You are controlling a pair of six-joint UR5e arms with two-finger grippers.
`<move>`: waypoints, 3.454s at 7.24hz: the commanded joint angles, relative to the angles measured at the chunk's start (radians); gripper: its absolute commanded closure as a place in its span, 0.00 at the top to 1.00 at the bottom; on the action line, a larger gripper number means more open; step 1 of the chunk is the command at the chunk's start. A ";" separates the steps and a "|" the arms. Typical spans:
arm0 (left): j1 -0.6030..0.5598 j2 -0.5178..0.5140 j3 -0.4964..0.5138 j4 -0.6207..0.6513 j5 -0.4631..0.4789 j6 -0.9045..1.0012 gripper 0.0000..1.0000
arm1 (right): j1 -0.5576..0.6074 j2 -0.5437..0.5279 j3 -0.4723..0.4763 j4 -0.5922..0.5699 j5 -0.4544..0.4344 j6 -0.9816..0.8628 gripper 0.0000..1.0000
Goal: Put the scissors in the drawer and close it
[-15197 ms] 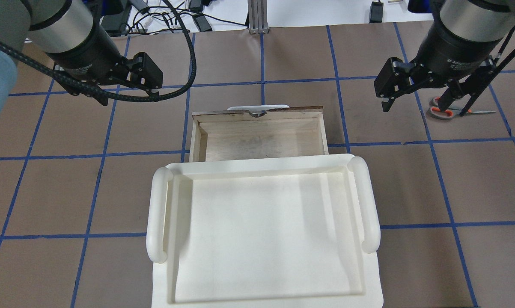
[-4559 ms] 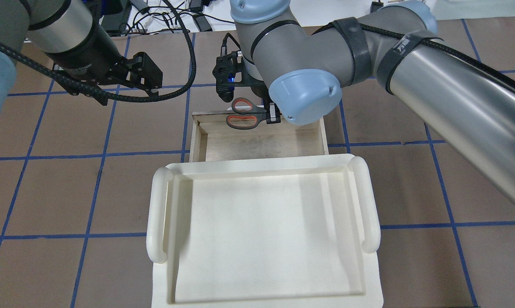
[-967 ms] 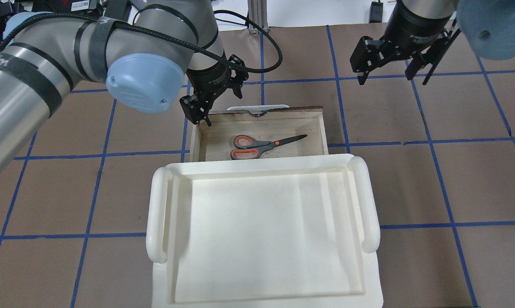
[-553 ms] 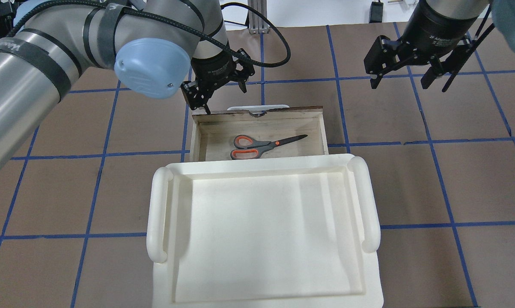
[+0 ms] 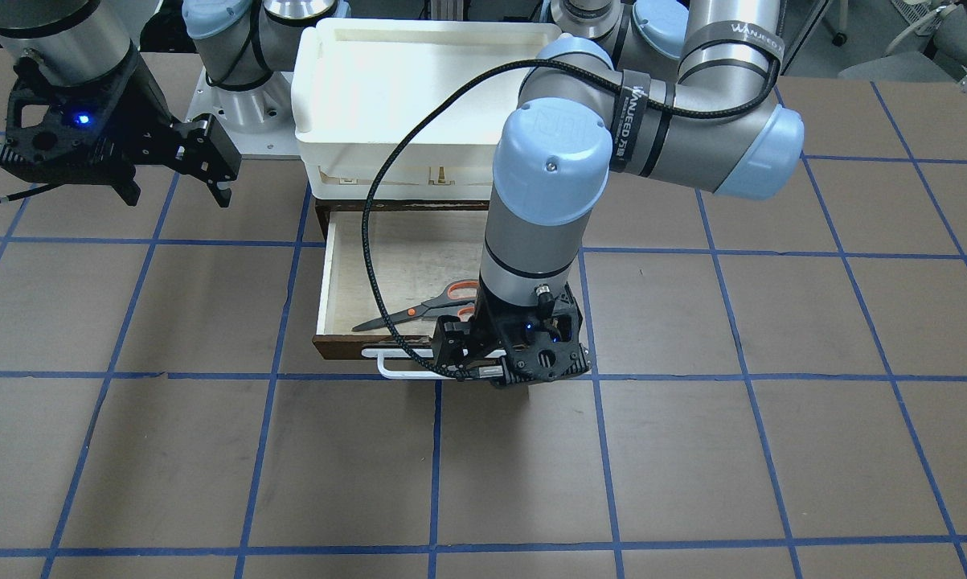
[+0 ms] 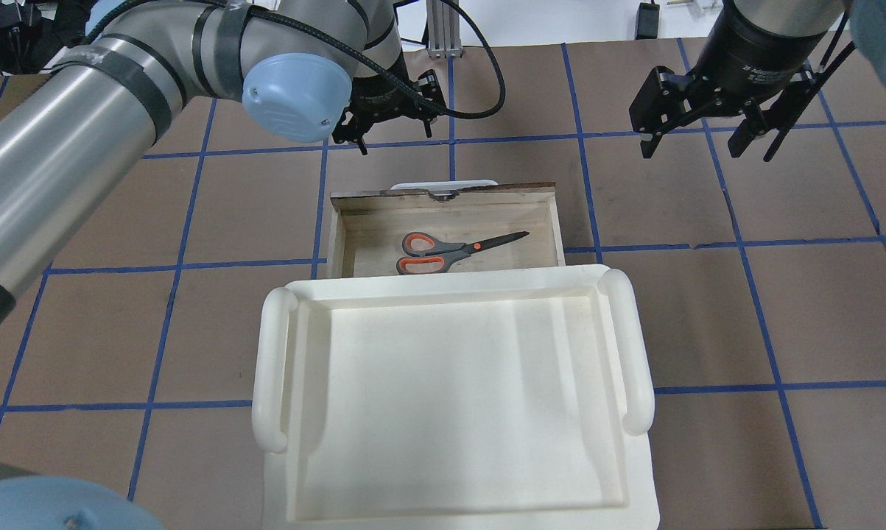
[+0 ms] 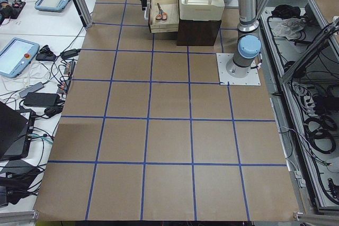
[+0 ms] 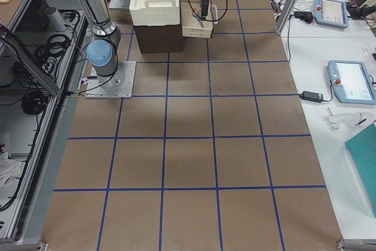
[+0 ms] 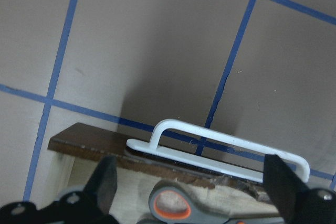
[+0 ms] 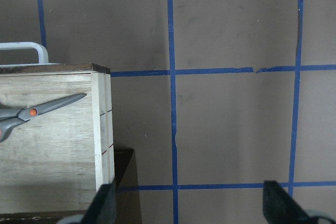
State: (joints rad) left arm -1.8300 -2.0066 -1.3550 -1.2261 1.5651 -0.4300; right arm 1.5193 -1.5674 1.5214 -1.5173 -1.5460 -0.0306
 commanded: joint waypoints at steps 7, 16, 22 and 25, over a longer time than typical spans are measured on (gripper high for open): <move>-0.063 -0.147 -0.032 0.102 0.009 0.053 1.00 | -0.005 0.001 0.022 -0.017 0.000 0.000 1.00; -0.129 0.043 -0.246 -0.143 -0.040 0.074 1.00 | -0.007 0.001 0.023 -0.014 -0.002 -0.002 1.00; -0.126 0.084 -0.233 -0.227 -0.042 0.109 1.00 | -0.007 0.001 0.026 -0.012 -0.003 -0.002 1.00; -0.111 0.147 -0.104 -0.177 0.016 0.116 1.00 | -0.007 0.001 0.026 -0.014 -0.002 -0.003 1.00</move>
State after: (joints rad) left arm -1.9469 -1.8896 -1.5214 -1.4042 1.5673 -0.3162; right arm 1.5125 -1.5662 1.5478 -1.5312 -1.5490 -0.0332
